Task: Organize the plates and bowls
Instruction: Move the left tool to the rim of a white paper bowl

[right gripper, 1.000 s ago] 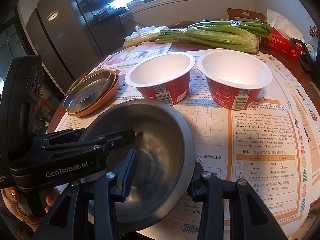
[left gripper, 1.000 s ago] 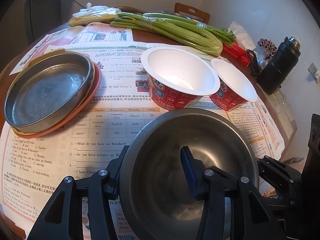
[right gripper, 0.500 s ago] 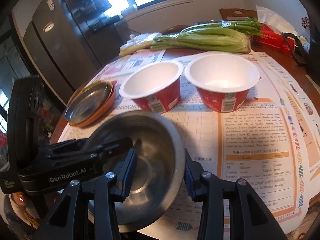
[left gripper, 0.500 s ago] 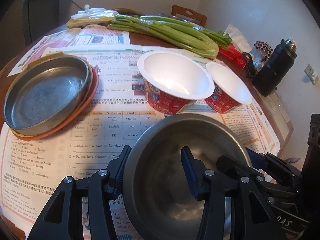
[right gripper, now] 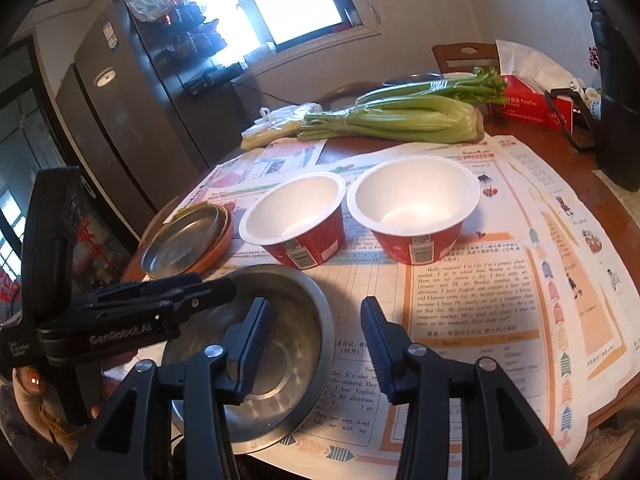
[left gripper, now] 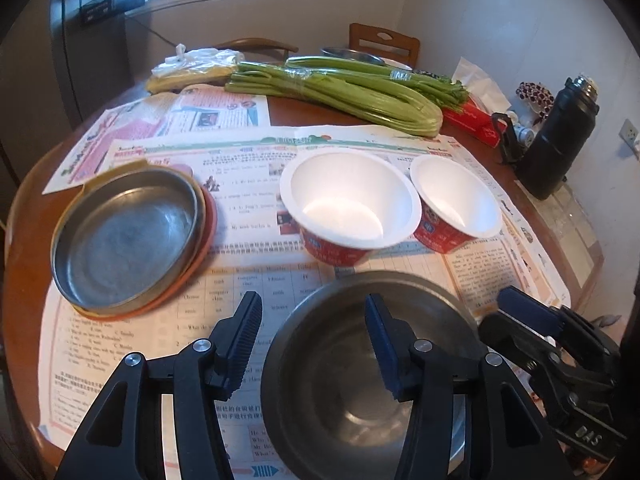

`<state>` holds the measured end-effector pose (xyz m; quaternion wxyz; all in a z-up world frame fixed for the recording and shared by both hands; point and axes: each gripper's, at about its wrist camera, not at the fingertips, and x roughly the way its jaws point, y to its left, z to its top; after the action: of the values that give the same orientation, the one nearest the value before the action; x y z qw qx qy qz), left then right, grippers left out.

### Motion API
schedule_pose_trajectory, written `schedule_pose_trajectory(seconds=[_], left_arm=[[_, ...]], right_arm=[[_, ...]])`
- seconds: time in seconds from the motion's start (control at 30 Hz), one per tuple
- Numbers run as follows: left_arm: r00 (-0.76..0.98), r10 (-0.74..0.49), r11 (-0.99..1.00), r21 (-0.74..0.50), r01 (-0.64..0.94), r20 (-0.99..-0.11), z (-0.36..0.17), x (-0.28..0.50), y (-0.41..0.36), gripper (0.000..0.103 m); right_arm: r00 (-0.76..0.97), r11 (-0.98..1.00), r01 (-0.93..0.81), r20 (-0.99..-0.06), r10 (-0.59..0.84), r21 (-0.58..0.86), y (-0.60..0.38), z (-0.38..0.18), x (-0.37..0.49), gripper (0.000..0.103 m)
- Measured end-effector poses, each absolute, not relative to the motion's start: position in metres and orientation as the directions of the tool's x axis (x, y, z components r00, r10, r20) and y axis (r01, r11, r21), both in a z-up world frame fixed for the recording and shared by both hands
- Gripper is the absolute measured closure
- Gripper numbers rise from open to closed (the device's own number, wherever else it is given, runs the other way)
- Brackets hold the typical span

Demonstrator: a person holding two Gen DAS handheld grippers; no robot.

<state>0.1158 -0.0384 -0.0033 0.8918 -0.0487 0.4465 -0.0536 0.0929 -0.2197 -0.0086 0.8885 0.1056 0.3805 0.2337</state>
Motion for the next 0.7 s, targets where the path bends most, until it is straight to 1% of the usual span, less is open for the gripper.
schedule_pose_trajectory(seconds=[0.27,0.53,0.7], left_arm=[[0.564,-0.116,0.992,-0.12,0.03,-0.818,0.009,0.122,-0.046,0.048],[0.579,-0.044,0.996,-0.084,-0.042,-0.814,0.028,0.126,-0.047,0.048],[0.569,-0.04,0.995,-0.084,-0.051,-0.822,0.031,0.129,-0.053,0.048]], right_arm=[[0.635,0.862,-0.368,-0.583,0.507,0.348,-0.239,0.012,0.085,0.054],[0.641,0.844,-0.403,-0.55,0.536,0.353,-0.253,0.024,0.076,0.05],[0.65,0.833,-0.421,-0.521,0.553,0.36,-0.262,0.03,0.073,0.05]])
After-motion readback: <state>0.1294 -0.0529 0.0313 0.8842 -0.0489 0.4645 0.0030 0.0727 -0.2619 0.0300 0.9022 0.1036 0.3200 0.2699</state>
